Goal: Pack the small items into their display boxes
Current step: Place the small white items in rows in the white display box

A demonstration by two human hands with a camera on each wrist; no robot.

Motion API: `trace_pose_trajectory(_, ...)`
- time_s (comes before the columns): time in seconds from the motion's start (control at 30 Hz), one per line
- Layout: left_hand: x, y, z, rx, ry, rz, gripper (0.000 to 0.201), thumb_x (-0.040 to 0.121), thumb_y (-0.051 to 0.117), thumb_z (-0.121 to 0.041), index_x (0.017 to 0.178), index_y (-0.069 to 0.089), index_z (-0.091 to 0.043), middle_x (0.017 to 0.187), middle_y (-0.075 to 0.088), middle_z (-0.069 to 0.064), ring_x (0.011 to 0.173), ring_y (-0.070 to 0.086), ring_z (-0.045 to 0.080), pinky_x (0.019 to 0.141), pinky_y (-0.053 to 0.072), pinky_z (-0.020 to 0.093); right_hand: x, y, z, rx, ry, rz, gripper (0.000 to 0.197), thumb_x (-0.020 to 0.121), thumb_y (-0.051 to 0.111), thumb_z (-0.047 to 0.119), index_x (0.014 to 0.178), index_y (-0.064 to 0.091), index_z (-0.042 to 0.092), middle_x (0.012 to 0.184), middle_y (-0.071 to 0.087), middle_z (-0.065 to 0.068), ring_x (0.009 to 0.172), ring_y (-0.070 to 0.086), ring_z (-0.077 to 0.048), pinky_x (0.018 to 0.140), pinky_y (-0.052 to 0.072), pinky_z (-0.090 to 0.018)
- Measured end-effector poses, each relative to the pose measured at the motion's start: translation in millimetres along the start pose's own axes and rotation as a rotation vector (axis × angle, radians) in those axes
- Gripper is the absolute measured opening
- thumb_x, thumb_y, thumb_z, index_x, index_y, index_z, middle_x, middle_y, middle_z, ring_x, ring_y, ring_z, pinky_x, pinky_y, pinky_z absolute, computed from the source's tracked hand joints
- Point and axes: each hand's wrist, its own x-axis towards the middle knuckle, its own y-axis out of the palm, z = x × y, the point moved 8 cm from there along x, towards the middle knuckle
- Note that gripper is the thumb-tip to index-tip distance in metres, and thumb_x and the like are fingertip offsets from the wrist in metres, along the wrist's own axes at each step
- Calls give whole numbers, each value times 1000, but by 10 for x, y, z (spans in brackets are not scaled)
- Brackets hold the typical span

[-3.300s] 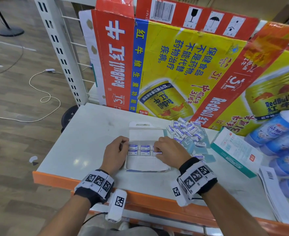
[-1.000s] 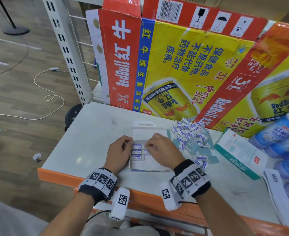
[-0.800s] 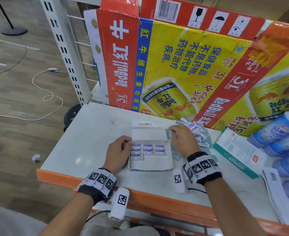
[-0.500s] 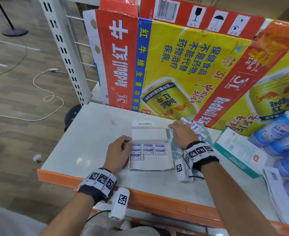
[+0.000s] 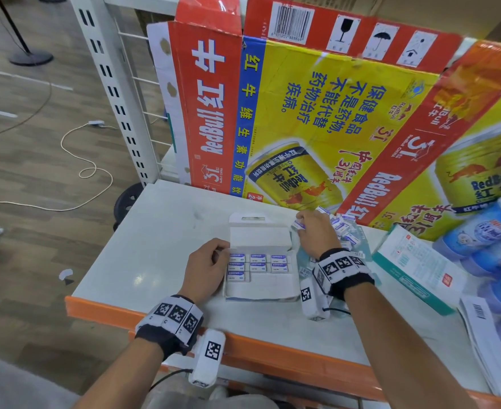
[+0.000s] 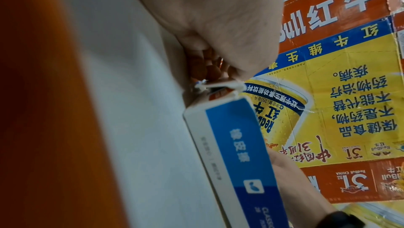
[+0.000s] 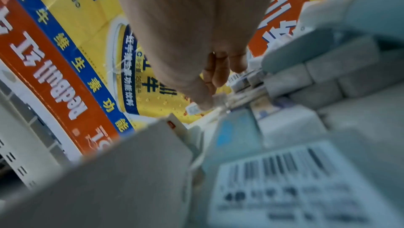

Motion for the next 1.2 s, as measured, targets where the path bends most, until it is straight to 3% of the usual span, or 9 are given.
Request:
trace_pose_trajectory(0.13,0,0,-18,7,17,-1,13,92,54,-16,89,63,-25,73,67,-2,68,58,6,62,42,10,-71,-213,90,139,-56,-83,31,90,51,6,120,54,11,120,50,-12,114,45,-27,99,39,-37)
trace_pose_trajectory(0.27,-7,-7,-18,1,13,2,13,92,54,-18,87,63,-26,72,67,-3,68,58,5,61,42,10,-359,-260,413,276,-200,-12,22,95,47,19,118,50,19,112,44,0,89,46,-10,81,38,-25)
trace_pose_trajectory(0.37,-8,-6,-27,9,15,3,13,93,53,-18,88,62,-26,74,67,-5,70,58,3,63,41,8,-611,-183,633,263,-310,68,18,98,42,31,113,48,25,103,43,6,76,43,0,74,38,-26)
trace_pose_trajectory(0.5,-5,-6,-31,27,11,-2,12,93,53,-18,89,63,-25,74,66,-6,70,57,2,62,40,8,-815,13,735,159,-374,188,17,96,47,22,113,49,20,110,46,1,81,48,-12,78,43,-34)
trace_pose_trajectory(0.67,-19,-7,-41,41,6,8,12,93,52,-19,90,63,-24,74,66,-5,67,57,5,62,43,15,-919,227,731,57,-390,298,19,93,53,17,112,52,14,115,46,-3,92,53,-21,81,42,-33)
trace_pose_trajectory(0.9,-17,-6,-43,29,-7,4,12,93,52,-16,93,64,-20,76,67,-2,71,59,10,64,43,16,-936,345,772,24,-382,309,16,91,53,17,106,55,14,111,45,-2,89,54,-26,80,46,-38)
trace_pose_trajectory(1.2,-6,0,-41,32,4,2,12,93,53,-16,91,64,-21,76,67,-4,69,58,4,61,41,9,-923,353,791,12,-383,284,5,88,53,14,93,54,14,100,48,-2,86,56,-26,75,47,-39)
